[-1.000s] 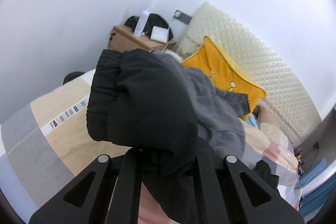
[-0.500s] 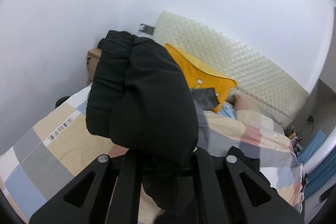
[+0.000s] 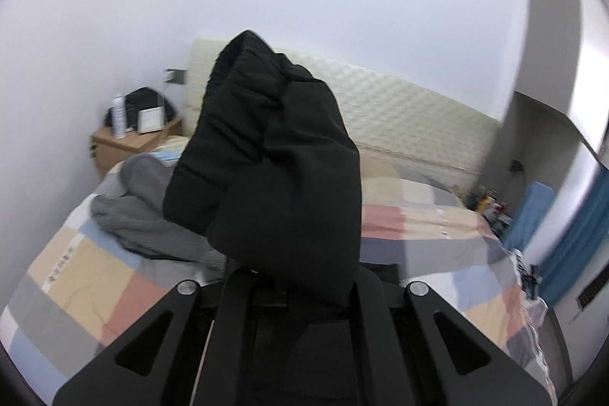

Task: Fold large clothes
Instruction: 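Lift the sleeve with the left tool and carry it across the jacket body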

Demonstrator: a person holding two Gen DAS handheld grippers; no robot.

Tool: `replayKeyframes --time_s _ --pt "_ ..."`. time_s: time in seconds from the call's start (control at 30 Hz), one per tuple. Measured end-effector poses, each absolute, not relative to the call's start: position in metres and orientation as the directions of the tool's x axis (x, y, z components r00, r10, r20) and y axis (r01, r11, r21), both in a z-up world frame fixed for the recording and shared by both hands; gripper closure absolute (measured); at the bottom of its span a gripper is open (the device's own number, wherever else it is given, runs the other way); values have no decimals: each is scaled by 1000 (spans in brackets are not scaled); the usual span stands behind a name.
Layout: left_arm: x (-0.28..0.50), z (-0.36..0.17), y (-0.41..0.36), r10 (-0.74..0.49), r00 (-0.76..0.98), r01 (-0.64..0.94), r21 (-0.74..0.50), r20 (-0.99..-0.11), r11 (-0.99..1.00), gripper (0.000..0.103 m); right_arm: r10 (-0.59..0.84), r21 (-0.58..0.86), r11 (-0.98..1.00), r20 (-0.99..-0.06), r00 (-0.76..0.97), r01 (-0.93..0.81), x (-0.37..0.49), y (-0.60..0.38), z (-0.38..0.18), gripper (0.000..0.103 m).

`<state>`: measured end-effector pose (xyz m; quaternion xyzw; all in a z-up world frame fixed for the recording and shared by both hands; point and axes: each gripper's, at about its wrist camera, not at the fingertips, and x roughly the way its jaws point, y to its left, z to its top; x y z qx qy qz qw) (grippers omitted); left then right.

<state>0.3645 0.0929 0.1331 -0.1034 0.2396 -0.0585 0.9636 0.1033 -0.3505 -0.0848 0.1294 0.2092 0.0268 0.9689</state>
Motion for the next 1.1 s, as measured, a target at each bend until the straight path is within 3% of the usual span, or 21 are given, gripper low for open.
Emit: replayKeyframes --time_s 0.27,0.5,0.67,0.8,1.1 --pt "363 117 -3 -250 847 183 -185 -469 966 97 98 257 966 -377 921 3 98 -352 -84 0" --pt "352 49 -104 -359 793 314 -175 -493 933 97 78 289 957 -368 926 34 88 -363 -88 0" --pt "355 -9 -178 -326 759 337 -88 -564 937 97 113 337 942 -343 933 9 83 -372 -90 0" --pt "361 -45 -204 -331 717 333 -115 -613 936 97 114 372 928 -327 938 17 84 -381 -90 0" --pt "371 -120 -253 -286 661 375 -25 -694 927 97 141 411 911 -337 931 11 92 -391 -99 0"
